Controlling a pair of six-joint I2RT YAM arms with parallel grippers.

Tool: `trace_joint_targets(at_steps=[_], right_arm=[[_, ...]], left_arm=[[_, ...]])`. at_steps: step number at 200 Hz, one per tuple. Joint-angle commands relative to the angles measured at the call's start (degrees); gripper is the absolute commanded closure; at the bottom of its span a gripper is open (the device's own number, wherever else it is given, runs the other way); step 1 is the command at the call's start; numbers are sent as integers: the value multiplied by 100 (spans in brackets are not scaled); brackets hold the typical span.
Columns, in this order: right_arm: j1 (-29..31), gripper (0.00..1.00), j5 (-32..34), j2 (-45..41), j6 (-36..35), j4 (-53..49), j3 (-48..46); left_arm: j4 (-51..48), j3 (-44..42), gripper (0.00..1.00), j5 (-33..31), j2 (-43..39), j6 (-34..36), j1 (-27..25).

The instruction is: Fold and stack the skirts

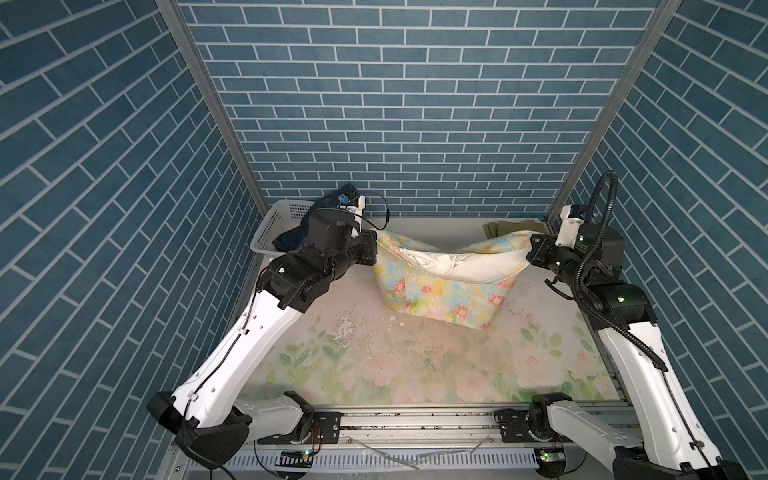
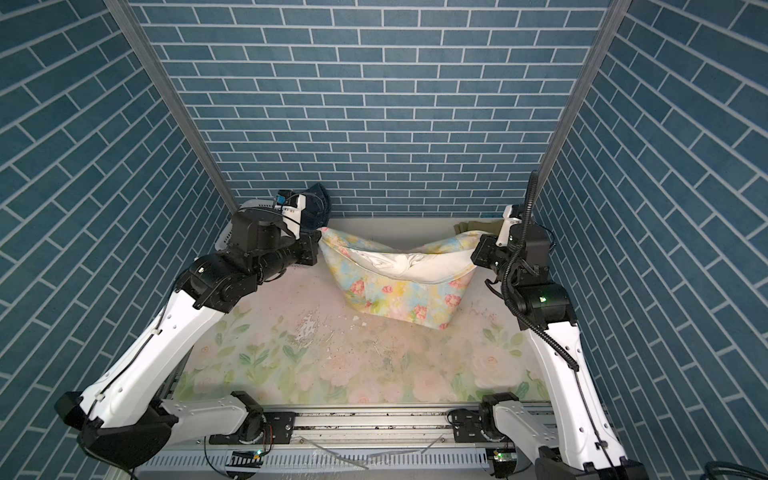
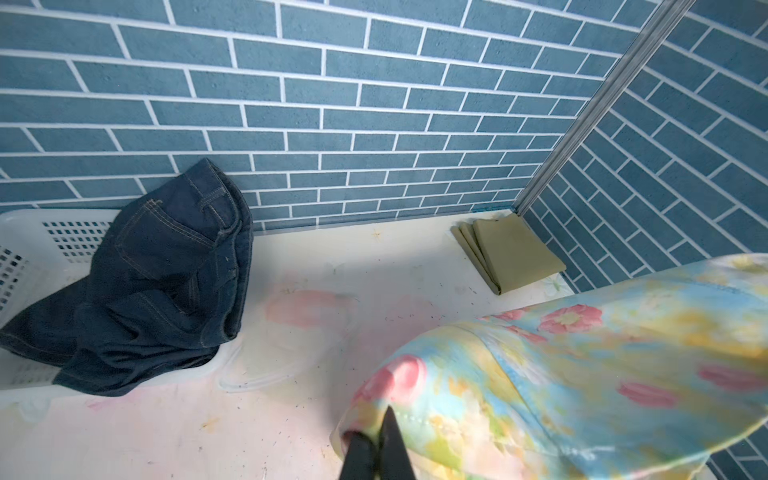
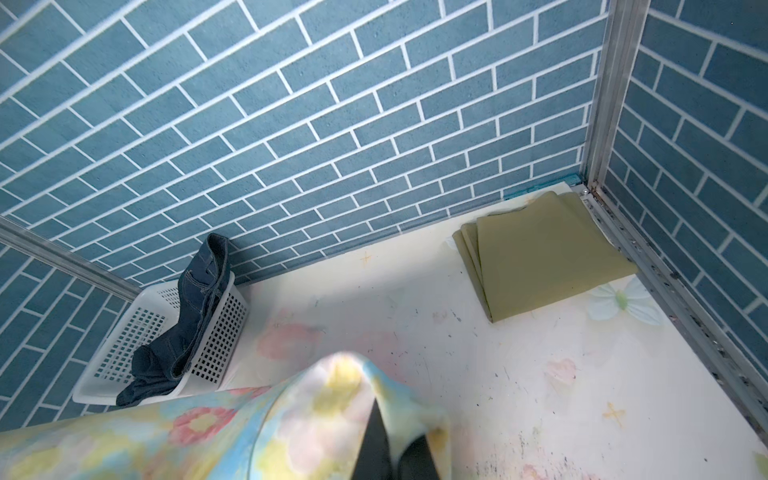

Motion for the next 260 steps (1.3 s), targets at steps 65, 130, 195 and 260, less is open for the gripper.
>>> trace_joint_targets(at_steps=[65, 130, 195, 260], right_arm=[[7, 100, 164, 283, -324, -331, 686], [-122, 100, -164, 1457, -327, 183, 1180], [-141, 100, -358, 1674, -478, -90, 2263], [-81, 65, -874, -1627, 151, 103, -2923]], left_arm=[[-220, 396, 100, -373, -35, 385, -15], [136, 798, 100, 622, 1075, 128, 820], [138, 2017, 100, 1164, 1474, 177, 905], [1832, -3839, 99, 1125, -1150, -1064, 72]])
